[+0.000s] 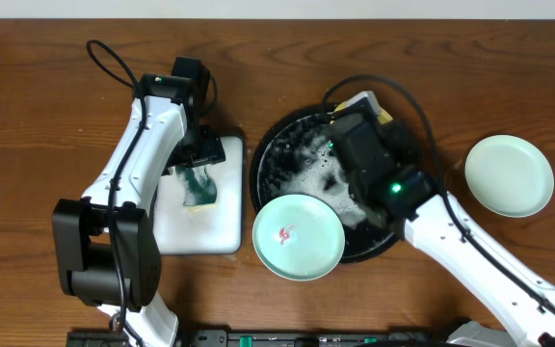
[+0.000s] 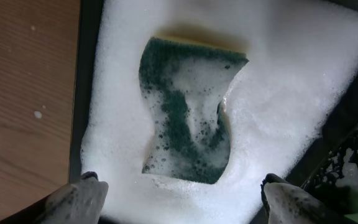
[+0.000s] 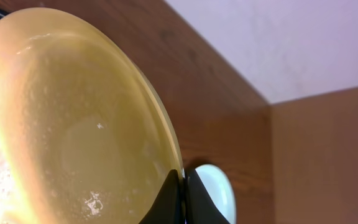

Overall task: Clean dirty plates on tray and stack at the side
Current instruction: 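Tilt the yellow plate up with the right gripper and lift it, then carry the yellow plate right and set it on the table, then grasp the pale green plate rim with the right gripper and center it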

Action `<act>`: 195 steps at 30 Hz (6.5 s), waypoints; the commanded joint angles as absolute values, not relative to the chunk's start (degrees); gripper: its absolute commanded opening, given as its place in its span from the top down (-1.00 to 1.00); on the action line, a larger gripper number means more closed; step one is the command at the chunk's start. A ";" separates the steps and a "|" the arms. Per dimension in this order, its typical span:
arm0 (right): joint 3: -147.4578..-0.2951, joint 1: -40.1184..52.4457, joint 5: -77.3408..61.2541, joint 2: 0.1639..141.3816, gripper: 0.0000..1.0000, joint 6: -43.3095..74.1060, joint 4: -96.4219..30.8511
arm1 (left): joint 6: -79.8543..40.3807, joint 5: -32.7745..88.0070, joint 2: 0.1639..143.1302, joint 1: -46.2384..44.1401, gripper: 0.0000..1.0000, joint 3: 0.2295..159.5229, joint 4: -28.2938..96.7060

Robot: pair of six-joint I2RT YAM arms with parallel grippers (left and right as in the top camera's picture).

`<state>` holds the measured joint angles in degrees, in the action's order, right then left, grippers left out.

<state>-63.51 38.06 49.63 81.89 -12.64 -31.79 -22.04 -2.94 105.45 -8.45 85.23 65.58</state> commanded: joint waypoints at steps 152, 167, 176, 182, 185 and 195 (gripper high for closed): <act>-63.26 -39.59 -4.69 90.48 0.98 17.02 -39.31 | -21.69 -2.98 105.60 -8.27 -0.69 85.23 65.71; -63.96 -31.18 -26.26 79.64 0.11 10.37 -39.29 | -21.69 -2.98 105.60 -8.27 -0.69 85.23 65.71; -63.05 0.16 -25.26 76.29 -0.08 6.11 -51.29 | -21.69 -2.98 105.60 -8.27 -0.70 85.23 65.71; -58.30 19.64 -14.79 81.67 -0.12 6.11 -54.74 | -21.69 -2.98 105.60 -8.27 -0.69 85.23 65.71; -55.05 26.61 -14.74 85.67 -0.10 6.46 -52.69 | -21.69 -2.98 105.60 -8.27 -0.69 85.23 65.71; -50.94 30.28 -14.81 96.20 0.51 13.32 -43.24 | -21.69 -2.98 105.60 -8.27 -0.69 85.23 65.71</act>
<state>-51.29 31.05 -15.53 94.72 10.44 -43.53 -22.04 -2.92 105.45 -8.45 85.21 65.58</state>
